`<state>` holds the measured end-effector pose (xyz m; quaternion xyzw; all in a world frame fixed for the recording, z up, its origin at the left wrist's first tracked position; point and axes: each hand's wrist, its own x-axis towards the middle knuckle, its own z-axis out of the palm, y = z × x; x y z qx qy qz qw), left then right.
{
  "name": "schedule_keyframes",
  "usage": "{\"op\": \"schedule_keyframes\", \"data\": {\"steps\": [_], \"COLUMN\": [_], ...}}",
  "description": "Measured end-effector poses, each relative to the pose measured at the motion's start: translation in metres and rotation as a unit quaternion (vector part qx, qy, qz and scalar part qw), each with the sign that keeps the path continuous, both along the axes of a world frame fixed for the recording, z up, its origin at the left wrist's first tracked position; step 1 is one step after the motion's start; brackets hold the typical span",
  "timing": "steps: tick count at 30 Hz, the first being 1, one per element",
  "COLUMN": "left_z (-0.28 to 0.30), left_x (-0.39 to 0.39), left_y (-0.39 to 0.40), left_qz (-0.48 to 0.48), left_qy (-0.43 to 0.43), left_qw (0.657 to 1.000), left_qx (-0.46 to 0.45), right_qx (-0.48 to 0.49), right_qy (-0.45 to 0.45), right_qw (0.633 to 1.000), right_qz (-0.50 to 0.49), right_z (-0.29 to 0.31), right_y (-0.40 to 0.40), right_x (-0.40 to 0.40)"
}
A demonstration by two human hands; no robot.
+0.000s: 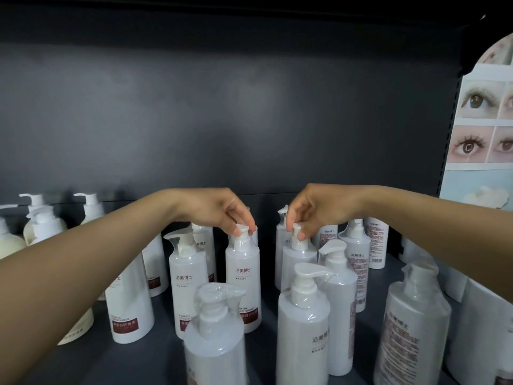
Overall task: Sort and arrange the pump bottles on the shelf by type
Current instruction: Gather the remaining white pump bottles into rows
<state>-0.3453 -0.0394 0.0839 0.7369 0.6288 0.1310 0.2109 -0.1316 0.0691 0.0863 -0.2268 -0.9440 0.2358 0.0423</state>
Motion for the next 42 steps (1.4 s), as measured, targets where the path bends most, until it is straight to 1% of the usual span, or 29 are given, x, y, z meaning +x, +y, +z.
{"op": "schedule_keyframes", "data": {"steps": [7, 10, 12, 14, 17, 20, 22, 26, 31, 34, 38, 42], "left_z": [-0.002, -0.001, 0.004, 0.011, 0.027, 0.038, 0.04, 0.041, 0.033, 0.025, 0.016, 0.005], "left_x": [0.0, -0.001, 0.001, 0.008, 0.027, 0.054, 0.073, 0.105, 0.125, 0.127, 0.13, 0.128], "left_y": [-0.003, -0.005, -0.006, -0.005, 0.002, 0.022, 0.041, 0.079, 0.129, 0.154, 0.172, 0.183], "left_qz": [0.008, 0.017, 0.023, 0.029, 0.042, 0.05, 0.049, 0.04, 0.054, 0.068, 0.083, 0.08], "left_qy": [-0.007, -0.003, -0.029, -0.06, -0.081, -0.069, -0.037, 0.04, 0.113, 0.125, 0.137, 0.156], "left_qw": [1.0, 1.0, 0.999, 0.998, 0.988, 0.981, 0.983, 0.988, 0.987, 0.986, 0.984, 0.984], "left_qx": [0.006, -0.007, -0.015, 0.019, 0.121, 0.172, 0.172, 0.142, 0.104, 0.086, 0.074, 0.041], "right_qx": [-0.001, -0.01, -0.018, -0.016, -0.007, 0.006, 0.018, 0.029, 0.053, 0.061, 0.066, 0.097], "right_qy": [-0.003, -0.01, 0.019, 0.079, 0.154, 0.184, 0.17, 0.132, 0.073, 0.036, 0.013, -0.025], "right_qw": [1.0, 1.0, 0.999, 0.995, 0.983, 0.974, 0.973, 0.976, 0.984, 0.988, 0.99, 0.988], "right_qz": [-0.014, -0.023, -0.037, -0.062, -0.101, -0.136, -0.154, -0.169, -0.152, -0.137, -0.122, -0.115], "right_z": [0.0, 0.007, 0.016, 0.027, 0.038, 0.042, 0.041, 0.036, 0.022, 0.011, -0.002, -0.009], "right_y": [-0.004, -0.007, -0.007, -0.004, 0.005, 0.019, 0.031, 0.064, 0.119, 0.153, 0.191, 0.212], "right_x": [0.0, 0.006, 0.016, 0.031, 0.057, 0.089, 0.11, 0.136, 0.149, 0.15, 0.147, 0.139]}}
